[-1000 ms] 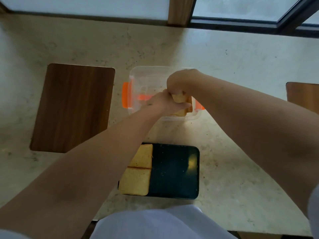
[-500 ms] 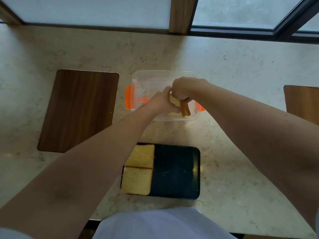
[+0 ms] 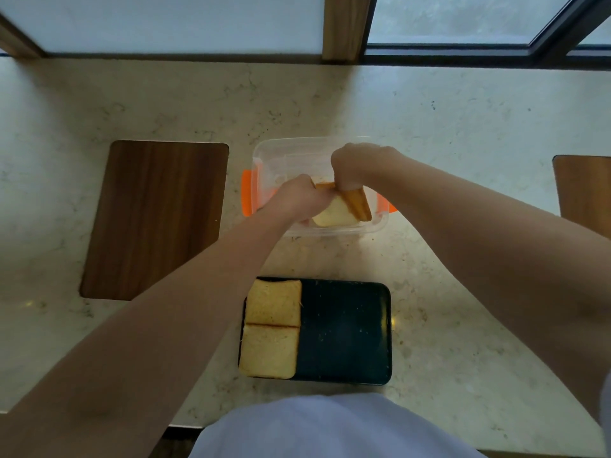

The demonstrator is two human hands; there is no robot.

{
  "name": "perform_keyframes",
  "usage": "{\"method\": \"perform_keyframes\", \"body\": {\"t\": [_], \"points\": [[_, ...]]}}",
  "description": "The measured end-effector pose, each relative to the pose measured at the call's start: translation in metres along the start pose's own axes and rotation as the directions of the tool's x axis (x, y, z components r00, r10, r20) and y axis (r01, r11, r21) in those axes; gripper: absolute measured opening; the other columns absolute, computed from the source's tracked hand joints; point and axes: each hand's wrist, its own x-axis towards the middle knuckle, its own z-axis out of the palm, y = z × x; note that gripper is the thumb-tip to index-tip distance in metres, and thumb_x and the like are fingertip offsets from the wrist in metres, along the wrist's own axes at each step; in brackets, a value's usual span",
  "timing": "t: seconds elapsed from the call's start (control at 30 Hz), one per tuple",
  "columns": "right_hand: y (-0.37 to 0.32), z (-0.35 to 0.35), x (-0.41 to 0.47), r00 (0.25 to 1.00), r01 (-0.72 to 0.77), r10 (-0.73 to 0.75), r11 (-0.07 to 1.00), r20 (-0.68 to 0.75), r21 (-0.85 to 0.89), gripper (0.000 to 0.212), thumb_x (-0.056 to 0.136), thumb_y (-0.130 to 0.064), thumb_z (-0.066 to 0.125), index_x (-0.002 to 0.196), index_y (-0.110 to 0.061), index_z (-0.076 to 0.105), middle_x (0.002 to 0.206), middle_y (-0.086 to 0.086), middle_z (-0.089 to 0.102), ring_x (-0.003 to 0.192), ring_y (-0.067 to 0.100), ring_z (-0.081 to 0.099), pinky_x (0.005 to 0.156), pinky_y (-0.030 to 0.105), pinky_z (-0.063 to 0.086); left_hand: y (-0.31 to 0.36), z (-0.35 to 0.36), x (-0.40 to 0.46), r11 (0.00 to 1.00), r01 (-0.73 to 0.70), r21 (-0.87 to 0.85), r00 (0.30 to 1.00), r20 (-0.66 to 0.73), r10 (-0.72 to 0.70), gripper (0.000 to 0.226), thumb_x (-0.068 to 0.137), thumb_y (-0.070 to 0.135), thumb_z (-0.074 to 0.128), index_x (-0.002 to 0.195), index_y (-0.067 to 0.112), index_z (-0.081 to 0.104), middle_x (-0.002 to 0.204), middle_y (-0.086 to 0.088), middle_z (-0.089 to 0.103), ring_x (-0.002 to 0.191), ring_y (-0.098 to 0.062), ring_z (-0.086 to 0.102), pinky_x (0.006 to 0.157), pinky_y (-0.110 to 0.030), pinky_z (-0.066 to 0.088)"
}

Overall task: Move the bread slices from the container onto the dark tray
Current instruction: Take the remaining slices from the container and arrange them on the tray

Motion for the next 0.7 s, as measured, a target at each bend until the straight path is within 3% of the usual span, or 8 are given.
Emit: {"method": "perform_keyframes", "body": {"t": [0.1,0.17,0.3,0.4,0.5,0.6,0.7], "points": [[0.01,-0.002,0.001,0.999,-0.028,0.032,0.993,-0.035,0.114,0.017,0.086,-0.021,0.06,0.072,-0.011,0.06,0.069,0.003,0.056,0.057,0.019,0.054,0.054,0.031,0.047,-0.003,-0.002,0.003,0.998,0.063,0.004,0.996,-0.064,-0.063,0.053,0.085,0.062,0.04,0.088,0.015,0.065,0.079,-0.003,0.071,0.068,-0.021,0.071,0.056,-0.029,0.048],[0.017,-0.003,-0.004,0.994,-0.028,0.05,0.976,-0.097,0.215,0.018,0.083,-0.025,0.063,0.074,-0.01,0.064,0.067,0.002,0.058,0.055,0.017,0.054,0.049,0.027,0.045,-0.003,-0.002,0.001,0.998,0.065,0.0,0.991,-0.121,-0.064,0.057,0.088,0.062,0.041,0.085,0.012,0.067,0.076,-0.005,0.071,0.067,-0.02,0.069,0.054,-0.029,0.043],[0.027,0.003,-0.029,0.975,-0.022,0.123,0.88,-0.184,0.474,0.022,0.083,-0.031,0.067,0.091,-0.011,0.068,0.081,0.004,0.067,0.064,0.015,0.059,0.056,0.029,0.051,0.0,0.002,-0.013,0.998,-0.068,0.011,0.951,-0.302,0.068,0.026,0.087,0.037,0.066,0.077,0.013,0.068,0.069,0.0,0.067,0.061,-0.015,0.065,0.049,-0.022,0.04],[0.028,0.013,-0.063,0.935,0.01,0.238,0.722,-0.263,0.691,0.015,0.08,-0.03,0.065,0.088,-0.018,0.062,0.082,0.0,0.064,0.068,0.013,0.06,0.052,0.027,0.049,0.002,0.002,-0.026,0.989,-0.147,0.0,0.884,-0.448,0.131,0.004,0.082,0.012,0.071,0.085,0.012,0.069,0.08,-0.001,0.069,0.073,-0.016,0.065,0.059,-0.022,0.047],[0.021,0.028,-0.094,0.878,0.072,0.355,0.567,-0.322,0.821,0.011,0.079,-0.03,0.064,0.084,-0.022,0.057,0.079,-0.004,0.061,0.067,0.01,0.058,0.049,0.026,0.04,0.003,0.005,-0.03,0.991,-0.135,-0.02,0.891,-0.439,0.113,0.019,0.085,0.013,0.07,0.101,0.012,0.06,0.091,-0.001,0.065,0.08,-0.018,0.063,0.07,-0.033,0.054],[0.016,0.043,-0.112,0.829,0.094,0.44,0.499,-0.346,0.862,0.015,0.081,-0.03,0.064,0.09,-0.019,0.059,0.083,-0.006,0.061,0.071,0.009,0.059,0.054,0.028,0.045,0.003,0.004,-0.029,0.998,-0.041,-0.047,0.918,-0.396,0.019,0.04,0.086,0.013,0.064,0.123,0.008,0.05,0.112,-0.009,0.061,0.098,-0.027,0.061,0.079,-0.039,0.054],[0.014,0.056,-0.12,0.804,0.097,0.478,0.482,-0.354,0.871,0.017,0.081,-0.03,0.062,0.093,-0.017,0.059,0.081,-0.007,0.06,0.07,0.011,0.06,0.058,0.031,0.049,0.0,0.003,-0.027,0.982,0.14,0.129,0.945,-0.314,-0.094,0.061,0.089,0.013,0.056,0.144,0.006,0.031,0.141,-0.017,0.044,0.123,-0.035,0.049,0.097,-0.043,0.047]]}}
